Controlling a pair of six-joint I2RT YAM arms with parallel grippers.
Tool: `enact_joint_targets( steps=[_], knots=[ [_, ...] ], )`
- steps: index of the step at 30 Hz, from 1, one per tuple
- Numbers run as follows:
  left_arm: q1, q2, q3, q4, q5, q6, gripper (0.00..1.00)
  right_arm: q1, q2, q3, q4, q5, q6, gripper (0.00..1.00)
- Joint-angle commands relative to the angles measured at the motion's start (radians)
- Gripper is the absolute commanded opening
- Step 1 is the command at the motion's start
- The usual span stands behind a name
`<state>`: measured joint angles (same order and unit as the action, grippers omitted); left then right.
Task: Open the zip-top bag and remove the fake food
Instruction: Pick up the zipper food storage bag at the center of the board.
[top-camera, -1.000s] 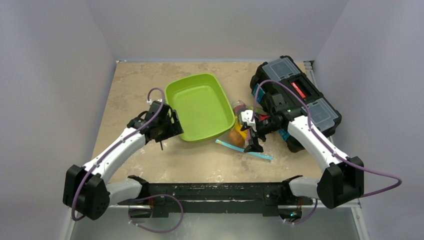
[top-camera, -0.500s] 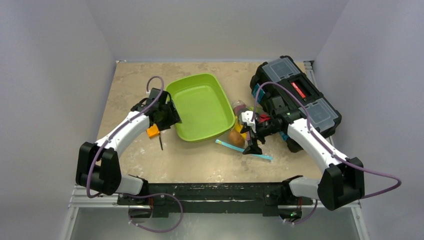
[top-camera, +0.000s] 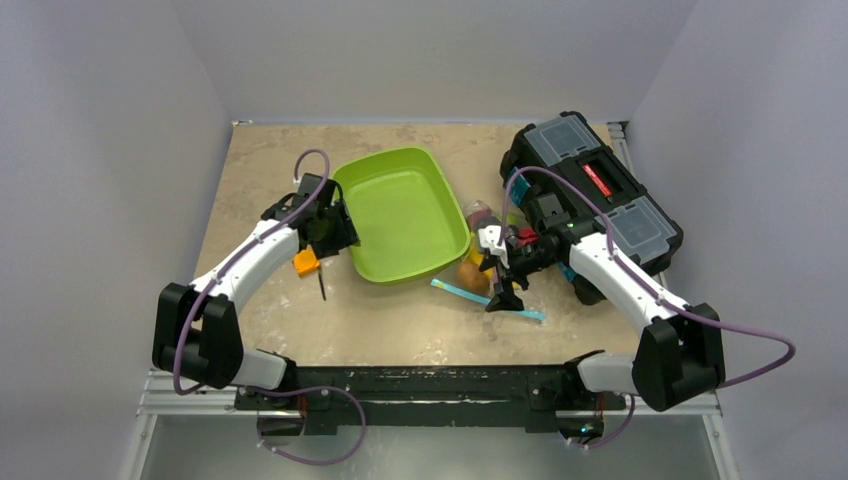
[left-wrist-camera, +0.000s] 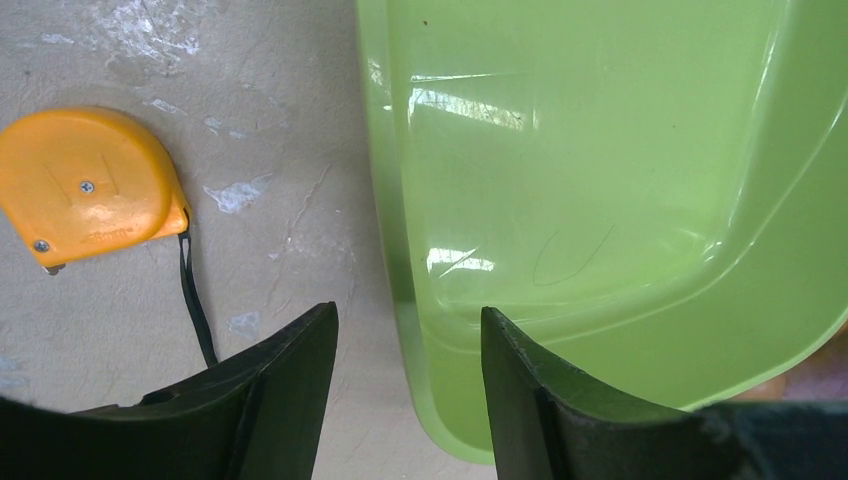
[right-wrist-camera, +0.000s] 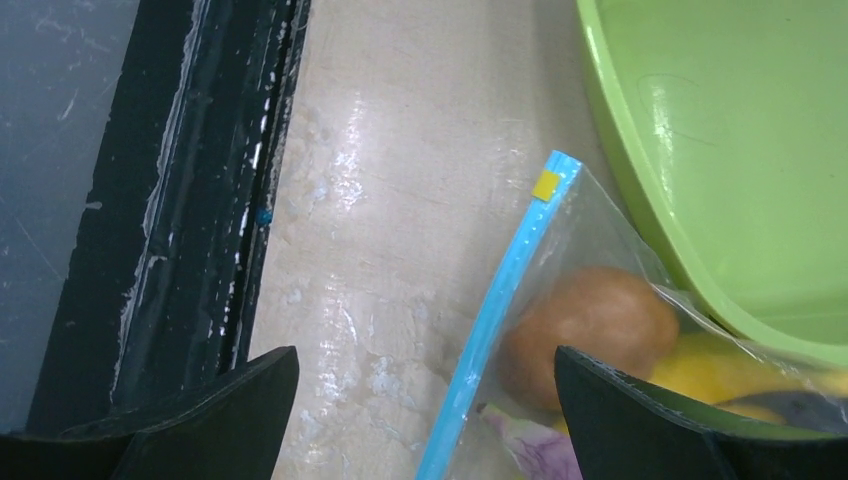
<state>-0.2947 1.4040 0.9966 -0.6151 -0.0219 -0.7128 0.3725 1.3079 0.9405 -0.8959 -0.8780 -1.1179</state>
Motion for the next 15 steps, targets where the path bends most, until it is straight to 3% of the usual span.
enact_joint_targets(
  steps=[1,10,13,15],
  knots=[
    [0.005,-0.066,0.031,0.014,0.017,0.042,0.54,0.079,0.002,-0.011,-0.002,0.091,-0.066,0.99],
    [0.003,-0.247,-0.013,0.007,0.079,0.105,0.54,0.126,-0.002,-0.047,0.151,0.307,0.089,0.99],
    [-0.01,-0.301,-0.046,0.059,0.209,0.105,0.55,0.131,-0.014,-0.054,0.162,0.335,0.135,0.98],
    [-0.077,-0.326,-0.071,0.127,0.315,0.095,0.58,0.14,-0.032,-0.074,0.174,0.386,0.159,0.93]
  ],
)
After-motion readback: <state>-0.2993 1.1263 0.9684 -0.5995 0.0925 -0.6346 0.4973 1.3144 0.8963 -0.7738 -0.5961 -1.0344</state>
